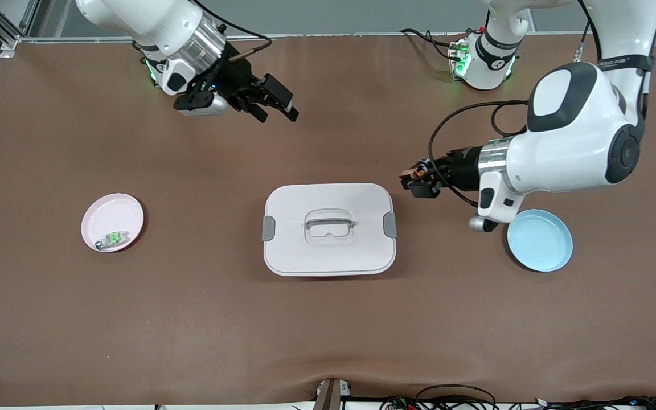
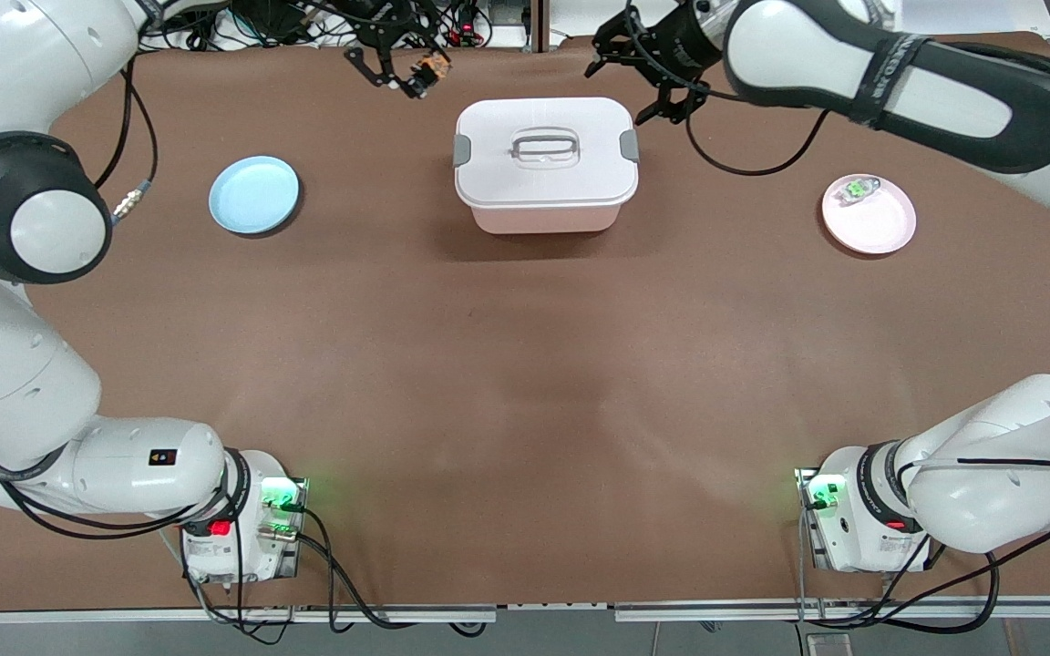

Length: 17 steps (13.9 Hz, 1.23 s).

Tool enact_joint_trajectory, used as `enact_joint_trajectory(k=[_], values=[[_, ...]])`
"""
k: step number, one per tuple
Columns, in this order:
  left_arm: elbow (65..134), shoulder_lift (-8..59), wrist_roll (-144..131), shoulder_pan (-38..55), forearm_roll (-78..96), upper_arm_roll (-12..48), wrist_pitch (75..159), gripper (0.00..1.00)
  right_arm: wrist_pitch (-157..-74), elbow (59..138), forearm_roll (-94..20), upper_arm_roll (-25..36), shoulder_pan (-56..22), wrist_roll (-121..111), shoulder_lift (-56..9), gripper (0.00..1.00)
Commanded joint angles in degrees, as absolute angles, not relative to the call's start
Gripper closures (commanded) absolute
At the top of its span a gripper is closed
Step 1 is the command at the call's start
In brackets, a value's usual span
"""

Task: Transfer orange switch to right arm and place
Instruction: 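Carry the switch above the box toward the right gripper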

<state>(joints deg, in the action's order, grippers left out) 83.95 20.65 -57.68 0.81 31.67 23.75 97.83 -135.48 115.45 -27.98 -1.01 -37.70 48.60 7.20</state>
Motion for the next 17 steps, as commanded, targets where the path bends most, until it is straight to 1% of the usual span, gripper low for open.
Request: enact_joint_trajectory(k=[1,4,6,11,14,17], values=[[82.4,21.9,-62.6,3.0,35.1,23.9,99.2,1.00,-140.1,115.6,-28.7,-0.4,-40.7,51.4,5.1,0.00],[82.4,22.8,-68.3,5.8,37.8,23.8,100.5,1.00,-142.4,115.1,-28.7,-0.4,-42.3,51.9,2.8,0.00],[82.4,23.9,-69.8,7.3,38.0,23.9,100.7,1.00,-142.9,114.8,-28.7,-0.4,-42.5,52.5,1.9,0.00],[82.4,25.5,-73.2,10.0,40.1,23.8,104.5,1.00,-143.1,112.8,-28.0,-0.4,-43.9,56.0,-0.1,0.00],[82.5,26.2,-73.2,11.3,42.2,23.8,107.2,1.00,-143.4,110.7,-27.9,-0.4,-44.2,56.0,-2.4,0.00],[82.5,26.1,-73.3,12.0,42.5,23.8,107.6,1.00,-143.5,108.3,-27.9,-0.4,-44.2,56.1,-4.6,0.00]])
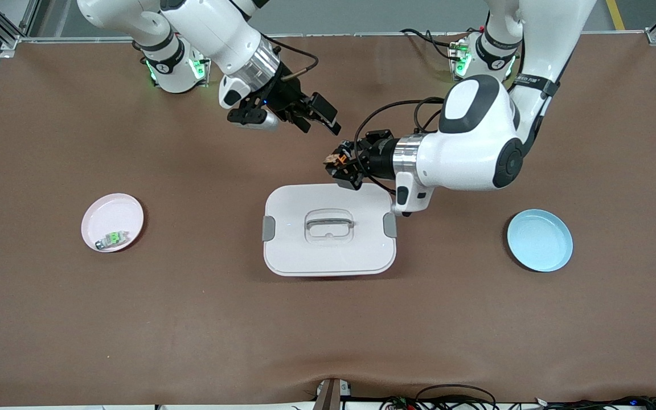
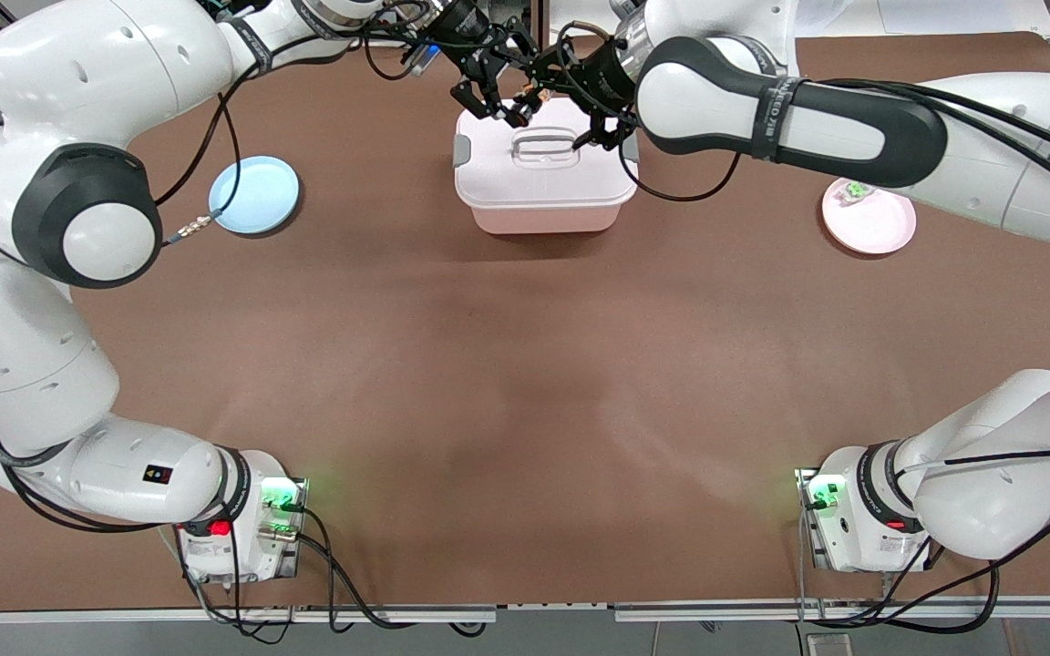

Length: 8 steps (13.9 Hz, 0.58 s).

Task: Transfer orange switch to right arm and place
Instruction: 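Carry the switch above the box toward the right gripper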

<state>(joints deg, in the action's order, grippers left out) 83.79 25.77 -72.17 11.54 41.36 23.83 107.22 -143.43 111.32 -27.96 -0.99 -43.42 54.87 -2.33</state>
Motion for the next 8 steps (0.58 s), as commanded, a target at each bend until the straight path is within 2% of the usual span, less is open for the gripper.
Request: enact_joint_trajectory(k=[1,8], values=[[82.5,25.9,-73.3,12.0,42.5,23.9,107.6,1.00,-143.5,108.0,-27.9,-0.4,-44.1,56.3,-4.9,0.00],[82.8,25.8,-74.3,13.0,42.5,23.9,107.5,1.00,-143.5,104.4,-27.8,0.0,-43.4,56.4,-9.2,0.00]])
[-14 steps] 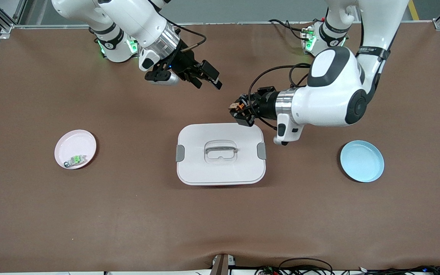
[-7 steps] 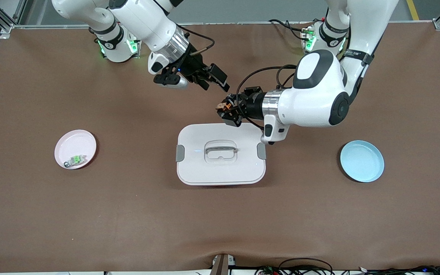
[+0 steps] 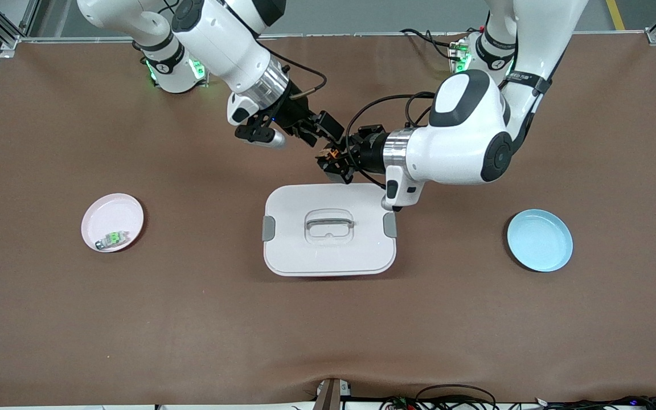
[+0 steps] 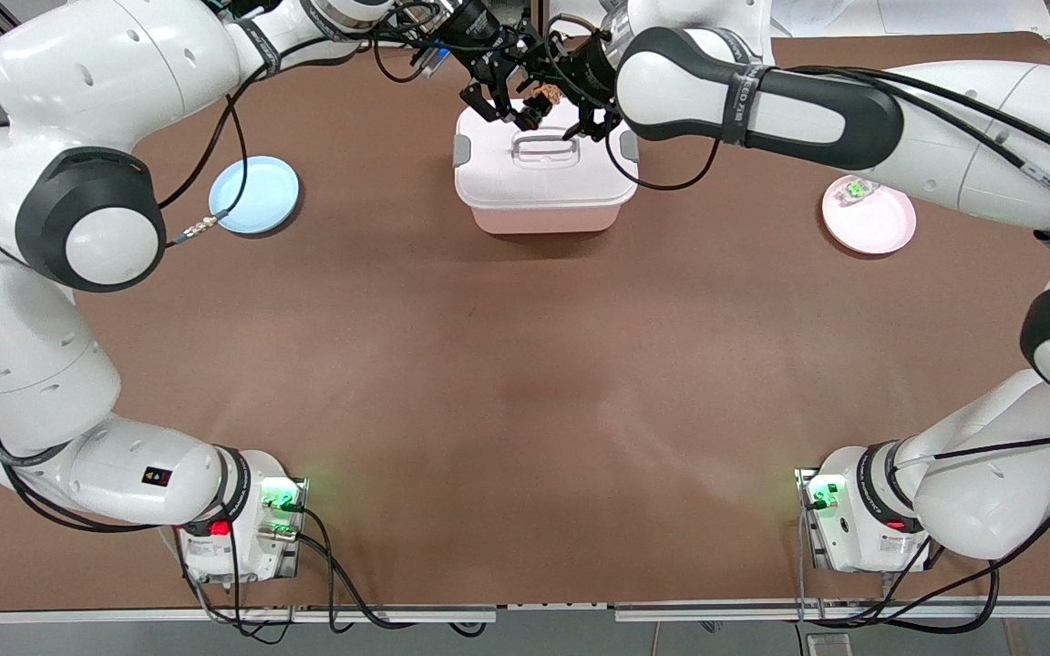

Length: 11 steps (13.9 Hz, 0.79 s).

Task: Transfer orange switch to right arm and place
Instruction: 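Carry the switch above the box toward the right gripper, then close the right gripper on the switch and open the left gripper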

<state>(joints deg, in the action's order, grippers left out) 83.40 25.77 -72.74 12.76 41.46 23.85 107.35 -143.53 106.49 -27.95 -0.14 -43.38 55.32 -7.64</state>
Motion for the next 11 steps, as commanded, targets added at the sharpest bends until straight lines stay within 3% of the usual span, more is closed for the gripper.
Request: enact_joint_trajectory(k=[1,4,6,11], values=[[82.8,25.8,-74.3,13.1,42.5,23.9,107.5,1.00,-143.5,104.5,-27.8,0.0,-43.3,56.4,-9.2,0.00],[82.8,25.8,-74.4,13.3,42.5,23.9,107.5,1.00,-143.5,104.5,-27.7,0.1,-42.8,56.3,-9.2,0.00],[82.8,25.8,-74.4,13.3,42.5,23.9,107.5,1.00,-143.5,104.5,-27.7,0.1,-42.8,56.3,-9.2,0.29],[82.8,25.8,-74.4,13.5,42.5,23.9,107.5,1.00,-143.0,104.5,-27.7,0.1,-42.4,56.0,-9.1,0.80]])
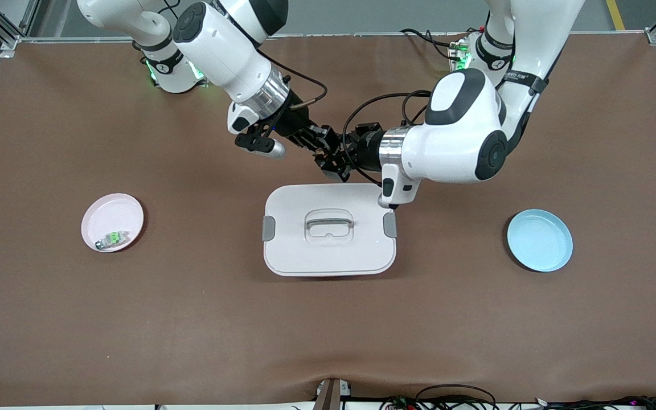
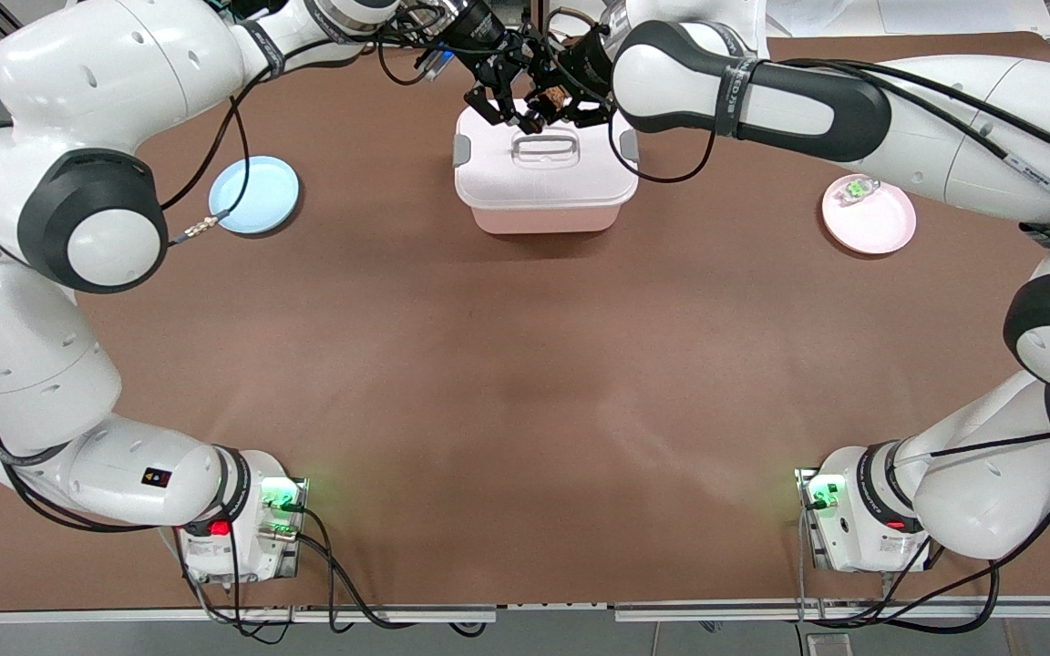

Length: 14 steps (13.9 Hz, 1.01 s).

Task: Transfer orange switch to right arm and place
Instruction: 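Close the right gripper on the switch and open the left gripper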

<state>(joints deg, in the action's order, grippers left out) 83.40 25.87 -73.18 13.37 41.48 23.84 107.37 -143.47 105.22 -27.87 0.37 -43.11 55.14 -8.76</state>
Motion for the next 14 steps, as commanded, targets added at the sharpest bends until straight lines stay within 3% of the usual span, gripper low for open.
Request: enact_joint_trajectory(k=[1,3,4,6,12,14], values=[[82.7,25.8,-74.4,13.4,42.5,23.9,107.5,1.00,-143.0,104.5,-27.7,0.1,-42.4,56.0,-9.1,0.87],[82.7,25.8,-74.4,13.4,42.5,23.9,107.5,1.00,-142.9,104.5,-27.7,0.1,-42.4,55.9,-9.1,0.90],[82.7,25.8,-74.4,13.4,42.5,23.8,107.5,0.87,-142.8,104.5,-27.7,0.1,-42.4,55.9,-9.1,0.90],[82.6,25.5,-73.6,13.4,41.5,23.6,107.2,0.00,-142.8,104.5,-27.7,0.1,-42.5,56.0,-9.1,0.90],[82.4,23.3,-73.6,12.1,34.8,23.1,107.1,0.00,-142.1,104.7,-27.7,0.1,-42.3,55.5,-8.6,0.89],[82.4,22.3,-73.6,10.7,28.9,23.2,107.1,0.00,-137.1,104.7,-27.7,0.1,-40.7,53.5,-7.3,0.88]])
